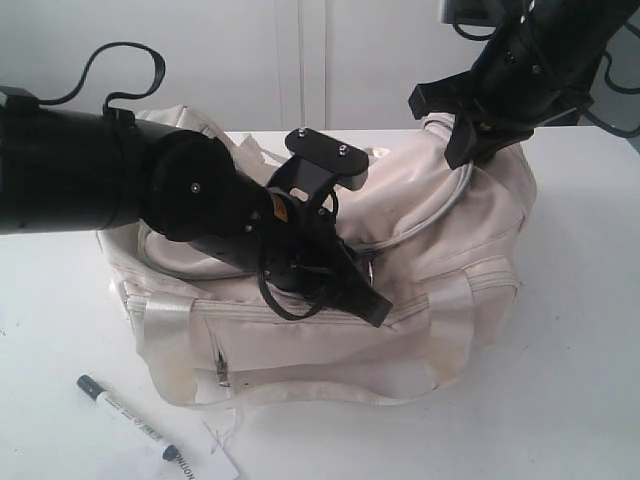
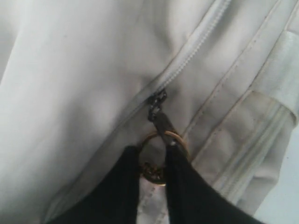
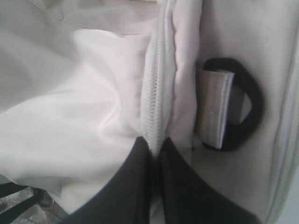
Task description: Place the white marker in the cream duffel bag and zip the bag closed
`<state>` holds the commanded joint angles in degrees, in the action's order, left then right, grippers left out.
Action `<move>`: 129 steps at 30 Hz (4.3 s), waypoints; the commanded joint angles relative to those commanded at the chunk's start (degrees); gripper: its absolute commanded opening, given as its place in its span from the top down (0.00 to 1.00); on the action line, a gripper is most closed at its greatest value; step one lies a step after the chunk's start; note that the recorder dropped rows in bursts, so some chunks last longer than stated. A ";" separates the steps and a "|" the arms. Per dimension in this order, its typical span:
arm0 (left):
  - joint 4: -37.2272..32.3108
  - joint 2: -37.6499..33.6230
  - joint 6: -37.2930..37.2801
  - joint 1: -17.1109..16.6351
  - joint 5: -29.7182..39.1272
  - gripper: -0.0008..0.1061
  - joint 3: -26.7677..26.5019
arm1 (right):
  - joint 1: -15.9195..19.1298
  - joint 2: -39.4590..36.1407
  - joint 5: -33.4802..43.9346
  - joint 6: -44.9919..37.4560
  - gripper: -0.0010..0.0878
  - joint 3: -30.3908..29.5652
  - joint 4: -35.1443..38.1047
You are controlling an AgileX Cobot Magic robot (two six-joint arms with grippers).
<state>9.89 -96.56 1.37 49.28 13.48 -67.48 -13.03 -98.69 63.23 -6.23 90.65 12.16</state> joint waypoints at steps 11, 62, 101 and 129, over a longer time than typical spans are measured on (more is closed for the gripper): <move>0.00 4.10 -0.16 0.00 0.00 0.99 0.00 | 0.00 0.00 -0.22 0.00 0.99 0.00 0.00; 46.64 0.70 12.58 -13.24 14.62 0.51 0.10 | 0.00 0.00 -0.35 0.00 0.99 0.00 0.00; 70.00 -8.81 30.40 -13.24 24.77 0.43 0.10 | 0.00 0.00 -0.58 0.00 0.99 0.00 1.03; 66.13 -8.81 31.80 -9.61 10.81 0.43 0.00 | 0.00 0.00 -1.17 0.00 0.99 0.00 3.00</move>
<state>76.03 -105.36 33.17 39.67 24.30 -67.48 -13.03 -98.69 62.06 -6.23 90.65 15.16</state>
